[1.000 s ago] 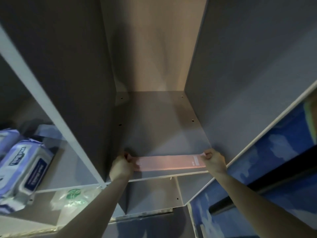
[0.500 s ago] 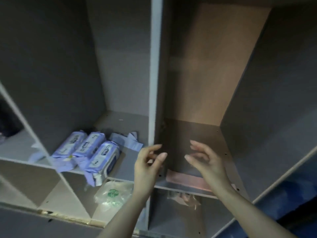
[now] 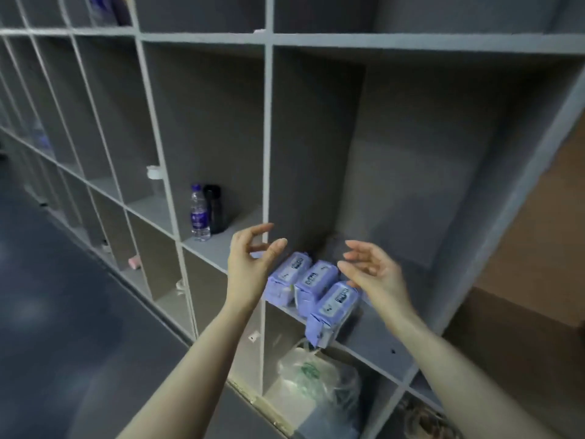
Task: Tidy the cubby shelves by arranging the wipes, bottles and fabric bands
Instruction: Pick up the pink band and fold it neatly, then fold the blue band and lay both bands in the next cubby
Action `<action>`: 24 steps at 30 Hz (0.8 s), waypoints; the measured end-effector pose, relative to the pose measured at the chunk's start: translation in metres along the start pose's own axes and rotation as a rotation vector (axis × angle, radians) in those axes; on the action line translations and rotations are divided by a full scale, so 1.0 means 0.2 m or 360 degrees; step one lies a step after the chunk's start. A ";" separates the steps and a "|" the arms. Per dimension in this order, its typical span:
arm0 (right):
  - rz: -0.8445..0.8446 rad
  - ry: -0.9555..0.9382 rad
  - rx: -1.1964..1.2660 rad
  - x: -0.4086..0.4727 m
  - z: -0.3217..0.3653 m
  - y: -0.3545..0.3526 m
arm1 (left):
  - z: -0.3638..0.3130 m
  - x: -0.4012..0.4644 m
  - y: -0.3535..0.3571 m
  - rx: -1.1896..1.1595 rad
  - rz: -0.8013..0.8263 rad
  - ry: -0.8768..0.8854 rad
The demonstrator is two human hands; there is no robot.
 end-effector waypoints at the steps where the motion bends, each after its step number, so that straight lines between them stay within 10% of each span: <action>1: 0.0031 -0.0001 -0.0016 0.06 0.00 0.08 | 0.04 0.03 -0.09 0.0018 -0.0011 -0.0026; 12: 0.0101 0.0170 0.0112 0.76 -0.27 0.96 | 0.54 0.48 -0.92 0.0205 0.0056 -0.0256; 24: -0.0178 0.0606 -0.0072 1.41 -1.08 1.12 | 1.30 1.08 -0.87 0.0024 0.0249 -0.0446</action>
Point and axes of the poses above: each hand's wrist, its own x-axis towards the middle knuckle, its own y-axis out of the palm, z = x × y, the point moved 9 cm from there along x, towards the middle knuckle, and after that the axes turned 13 degrees about z, right-handed, at the moved point
